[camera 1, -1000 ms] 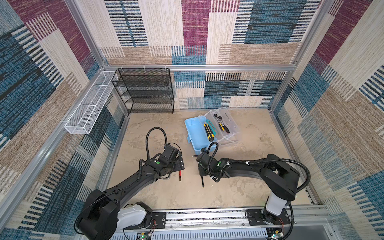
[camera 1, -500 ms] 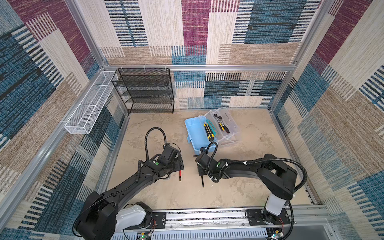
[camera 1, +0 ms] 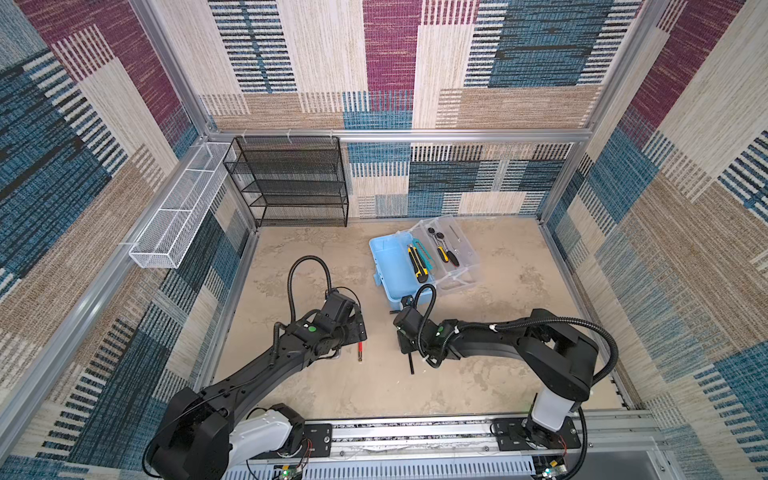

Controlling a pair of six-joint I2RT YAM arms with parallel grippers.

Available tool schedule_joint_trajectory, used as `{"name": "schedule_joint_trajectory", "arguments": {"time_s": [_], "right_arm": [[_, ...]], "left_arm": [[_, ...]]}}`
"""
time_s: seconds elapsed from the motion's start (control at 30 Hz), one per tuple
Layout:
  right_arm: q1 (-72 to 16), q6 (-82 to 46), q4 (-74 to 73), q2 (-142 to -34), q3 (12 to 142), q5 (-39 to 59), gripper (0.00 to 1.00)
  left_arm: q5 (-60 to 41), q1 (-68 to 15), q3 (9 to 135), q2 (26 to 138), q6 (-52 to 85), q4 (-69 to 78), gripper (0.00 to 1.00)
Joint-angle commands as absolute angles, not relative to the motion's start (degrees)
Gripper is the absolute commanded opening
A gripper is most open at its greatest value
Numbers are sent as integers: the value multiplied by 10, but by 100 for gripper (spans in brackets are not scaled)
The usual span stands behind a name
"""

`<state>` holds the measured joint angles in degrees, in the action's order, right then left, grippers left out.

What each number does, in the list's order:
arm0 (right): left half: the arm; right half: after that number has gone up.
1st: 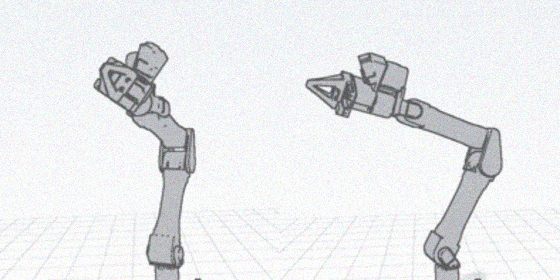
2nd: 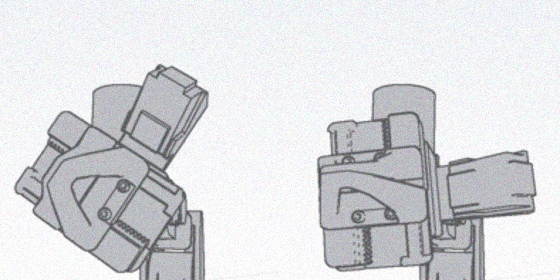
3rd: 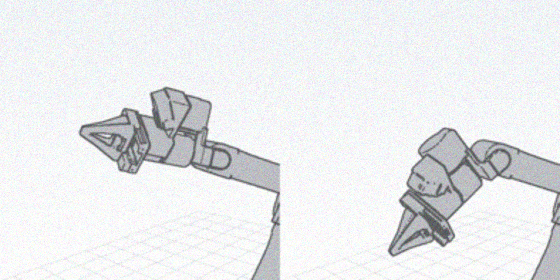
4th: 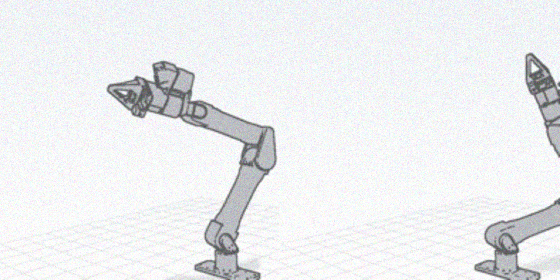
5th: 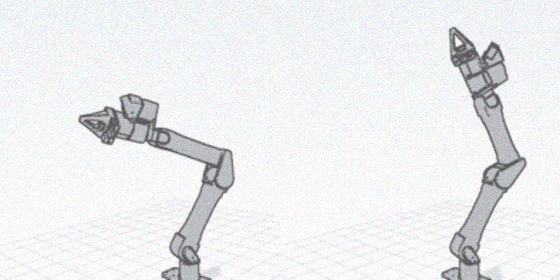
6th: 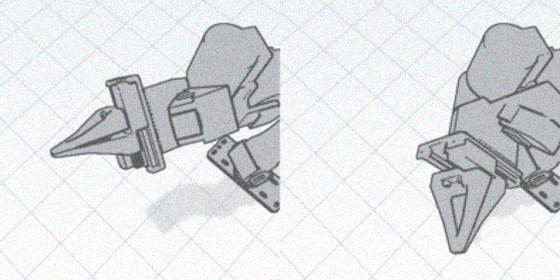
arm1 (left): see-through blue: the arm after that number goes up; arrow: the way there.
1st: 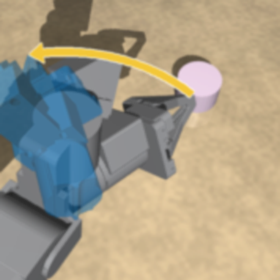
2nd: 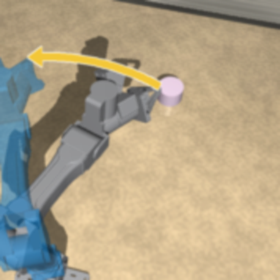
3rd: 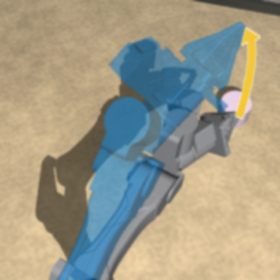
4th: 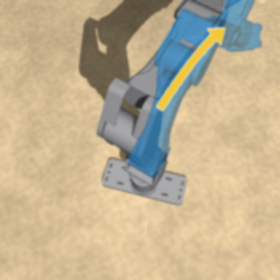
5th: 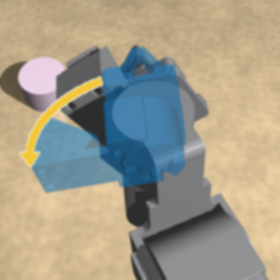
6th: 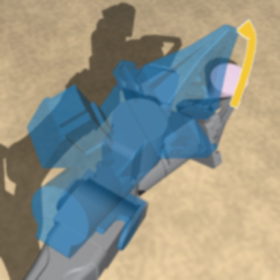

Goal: Pack the tool kit
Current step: 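Close the right gripper on the long arm of the black hex key, then lift the black hex key with the right gripper and carry it over the blue box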

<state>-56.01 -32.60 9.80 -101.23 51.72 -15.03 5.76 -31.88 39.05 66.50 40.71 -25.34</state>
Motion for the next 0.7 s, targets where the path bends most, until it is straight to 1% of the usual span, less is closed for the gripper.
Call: {"name": "schedule_joint_trajectory", "arguments": {"time_s": [0.0, 0.33, 0.53, 0.67], "right_arm": [[-561, -294, 181, -1013, 503, -115, 14], [-561, -278, 172, -1005, 501, -108, 5], [-560, -279, 160, -983, 506, -100, 1], [-559, -281, 153, -963, 511, -91, 1]], "left_arm": [[67, -318, 387, 660, 412, -263, 84], [64, -318, 384, 660, 412, -263, 84], [59, -318, 384, 667, 410, -263, 83], [58, -318, 385, 668, 410, -263, 83]]}}
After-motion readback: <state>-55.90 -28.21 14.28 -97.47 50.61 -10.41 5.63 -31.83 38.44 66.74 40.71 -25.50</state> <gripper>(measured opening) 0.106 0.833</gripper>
